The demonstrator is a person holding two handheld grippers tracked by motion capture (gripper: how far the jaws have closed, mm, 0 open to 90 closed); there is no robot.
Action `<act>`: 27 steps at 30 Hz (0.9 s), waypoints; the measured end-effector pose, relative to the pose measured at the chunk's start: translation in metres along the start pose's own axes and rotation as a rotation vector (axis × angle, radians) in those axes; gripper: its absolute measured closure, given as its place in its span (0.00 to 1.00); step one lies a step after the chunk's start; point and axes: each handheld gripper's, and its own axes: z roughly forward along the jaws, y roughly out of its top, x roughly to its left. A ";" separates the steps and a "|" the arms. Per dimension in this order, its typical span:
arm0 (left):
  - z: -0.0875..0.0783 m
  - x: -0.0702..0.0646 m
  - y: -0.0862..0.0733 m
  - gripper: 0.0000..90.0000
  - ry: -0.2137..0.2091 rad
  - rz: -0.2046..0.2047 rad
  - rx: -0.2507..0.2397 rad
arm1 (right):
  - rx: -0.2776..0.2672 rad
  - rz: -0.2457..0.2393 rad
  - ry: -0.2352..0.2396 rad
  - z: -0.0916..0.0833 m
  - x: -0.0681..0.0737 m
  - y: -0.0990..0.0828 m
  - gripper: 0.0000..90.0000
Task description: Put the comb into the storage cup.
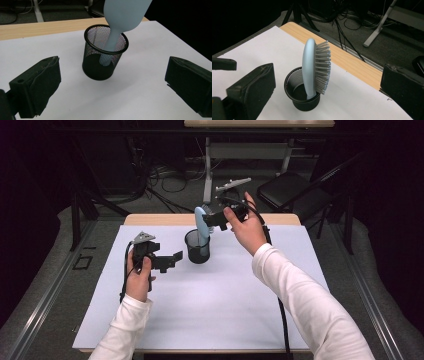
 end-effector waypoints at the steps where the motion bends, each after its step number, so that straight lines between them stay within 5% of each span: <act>1: -0.001 0.000 0.000 0.00 -0.003 0.003 -0.002 | 0.000 0.003 0.003 -0.001 0.000 -0.001 0.00; 27: -0.010 -0.003 0.016 0.00 -0.027 0.046 0.015 | -0.007 0.000 -0.014 -0.037 -0.022 -0.031 0.00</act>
